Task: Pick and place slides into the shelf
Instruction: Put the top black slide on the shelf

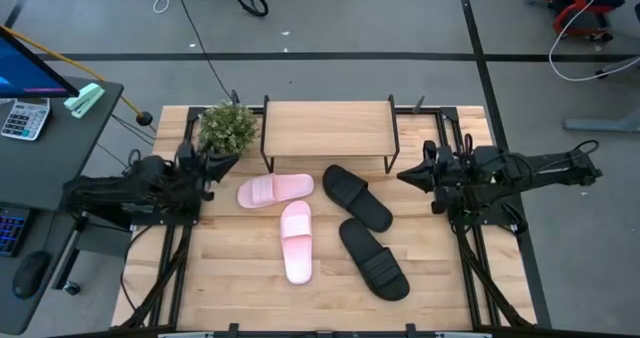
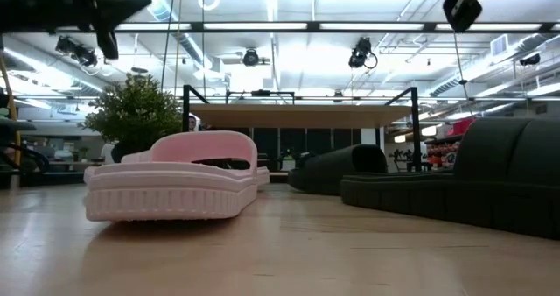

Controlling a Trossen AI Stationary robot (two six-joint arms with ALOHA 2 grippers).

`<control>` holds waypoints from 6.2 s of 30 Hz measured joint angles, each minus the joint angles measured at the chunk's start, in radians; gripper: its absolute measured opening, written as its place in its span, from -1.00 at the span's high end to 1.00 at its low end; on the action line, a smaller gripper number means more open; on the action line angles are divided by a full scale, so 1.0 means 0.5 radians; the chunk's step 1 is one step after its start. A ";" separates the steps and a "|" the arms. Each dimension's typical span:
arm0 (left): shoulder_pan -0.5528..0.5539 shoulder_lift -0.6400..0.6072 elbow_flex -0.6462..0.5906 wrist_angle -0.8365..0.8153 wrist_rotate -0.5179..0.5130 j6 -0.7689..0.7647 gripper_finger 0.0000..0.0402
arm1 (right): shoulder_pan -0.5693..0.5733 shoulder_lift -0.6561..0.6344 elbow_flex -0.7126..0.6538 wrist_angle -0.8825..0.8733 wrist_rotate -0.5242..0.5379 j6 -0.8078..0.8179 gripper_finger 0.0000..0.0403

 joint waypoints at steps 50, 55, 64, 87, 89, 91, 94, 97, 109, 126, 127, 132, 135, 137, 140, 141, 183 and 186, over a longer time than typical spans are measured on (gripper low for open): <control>-0.002 1.525 1.759 -1.399 0.198 -0.213 0.35 | 0.000 0.188 1.008 -1.010 -0.128 0.269 0.93; 0.000 1.526 1.759 -1.400 0.197 -0.210 0.31 | 0.000 0.276 1.008 -1.224 -0.188 0.342 0.93; 0.000 1.528 1.759 -1.399 0.166 -0.103 0.31 | -0.036 0.414 1.007 -1.593 -0.137 0.636 0.93; 0.000 1.540 1.759 -1.416 0.166 -0.102 0.26 | -0.035 0.883 1.007 -1.772 0.013 0.587 0.55; 0.000 1.540 1.759 -1.416 0.166 -0.103 0.27 | -0.035 0.934 1.006 -1.859 0.013 0.643 0.45; 0.000 1.540 1.759 -1.422 0.166 -0.102 0.28 | -0.035 0.975 1.006 -1.921 0.013 0.706 0.35; 0.000 1.540 1.759 -1.450 0.166 -0.104 0.29 | -0.035 1.025 1.006 -1.959 0.014 0.841 0.20; 0.000 1.540 1.759 -1.457 0.166 -0.104 0.28 | -0.036 1.075 1.006 -1.960 0.016 0.983 0.07; 0.000 1.540 1.759 -1.459 0.166 -0.107 0.26 | -0.033 1.281 0.960 -1.773 0.024 1.649 -0.12; -0.001 1.541 1.759 -1.505 0.166 -0.160 0.26 | 0.192 1.263 0.176 -0.517 0.593 2.885 -0.13; -0.001 1.541 1.759 -1.506 0.166 -0.161 0.26 | 0.209 1.263 0.151 -0.490 0.628 2.953 -0.13; 0.000 1.541 1.759 -1.558 0.166 -0.161 0.29 | 0.290 1.263 0.071 -0.490 0.660 3.053 -0.13; 0.000 1.541 1.759 -1.584 0.166 -0.161 0.31 | 0.326 1.263 0.052 -0.514 0.659 3.096 -0.13; 0.000 1.541 1.759 -1.595 0.166 -0.161 0.32 | 0.349 1.263 0.040 -0.573 0.654 3.105 -0.13; 0.000 1.541 1.759 -1.594 0.166 -0.161 0.31 | 0.374 1.263 0.038 -0.685 0.554 3.106 -0.13; 0.000 1.541 1.759 -1.594 0.166 -0.161 0.30 | 0.386 1.263 0.038 -0.718 0.509 3.106 -0.13; 0.000 1.541 1.759 -1.591 0.165 -0.161 0.31 | 0.438 1.262 -0.616 0.186 0.432 3.141 -0.12; 0.000 1.541 1.759 -1.591 0.166 -0.162 0.32 | 0.438 1.262 -0.635 0.249 0.457 3.132 -0.11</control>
